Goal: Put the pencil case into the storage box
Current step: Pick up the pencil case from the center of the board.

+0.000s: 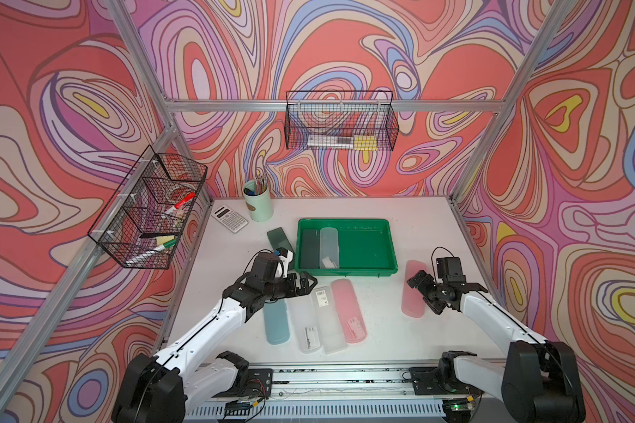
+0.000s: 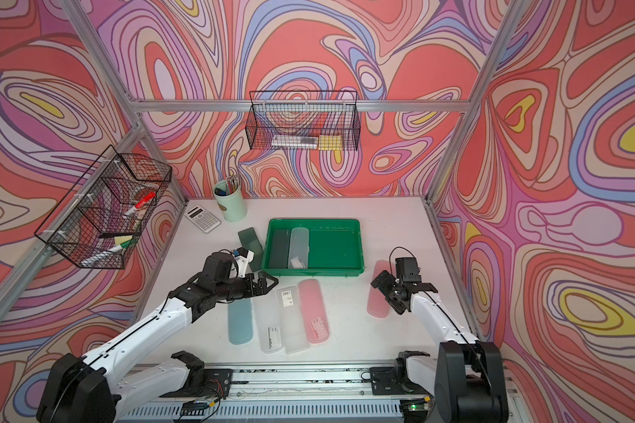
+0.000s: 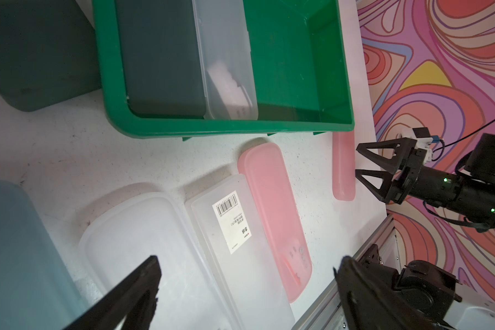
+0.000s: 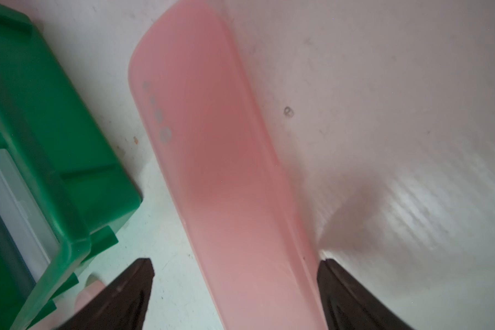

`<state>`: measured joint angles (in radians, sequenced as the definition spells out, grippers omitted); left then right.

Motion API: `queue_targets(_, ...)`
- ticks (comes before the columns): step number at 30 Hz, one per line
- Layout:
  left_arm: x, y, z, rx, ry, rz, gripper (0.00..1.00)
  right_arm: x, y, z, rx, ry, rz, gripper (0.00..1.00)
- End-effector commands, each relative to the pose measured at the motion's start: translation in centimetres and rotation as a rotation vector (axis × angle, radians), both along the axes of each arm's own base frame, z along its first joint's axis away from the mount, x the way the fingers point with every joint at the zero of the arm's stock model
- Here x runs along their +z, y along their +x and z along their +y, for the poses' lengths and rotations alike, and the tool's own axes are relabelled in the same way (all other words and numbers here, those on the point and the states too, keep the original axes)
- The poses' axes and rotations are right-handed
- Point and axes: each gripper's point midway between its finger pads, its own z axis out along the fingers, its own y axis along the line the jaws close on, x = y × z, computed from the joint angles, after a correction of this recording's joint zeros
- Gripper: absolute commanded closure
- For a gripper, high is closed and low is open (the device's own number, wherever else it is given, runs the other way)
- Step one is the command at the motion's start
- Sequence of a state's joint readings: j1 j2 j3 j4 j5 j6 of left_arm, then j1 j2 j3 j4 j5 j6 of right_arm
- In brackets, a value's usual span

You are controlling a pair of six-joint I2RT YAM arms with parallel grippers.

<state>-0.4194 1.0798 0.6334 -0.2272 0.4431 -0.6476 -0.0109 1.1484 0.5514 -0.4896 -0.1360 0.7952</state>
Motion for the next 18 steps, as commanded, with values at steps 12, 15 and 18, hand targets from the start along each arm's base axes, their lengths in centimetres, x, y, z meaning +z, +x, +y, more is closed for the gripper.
queue_targets(12, 1.6, 0.0, -0.2, -0.009, -0.009, -0.039, 0.01, -0.3, -2.7, 1.4, 0.166, -0.194, 0.148, 0.06)
queue_targets(15, 2.2, -0.1, 0.1, -0.003, 0.007, -0.05, 0.01, -0.6, -3.0, 1.7, 0.179, -0.203, 0.167, 0.06)
queue_targets(18, 2.7, 0.1, 0.5, 0.011, 0.026, -0.067, 0.01, -0.5, -3.0, 1.4, 0.169, -0.217, 0.168, 0.06)
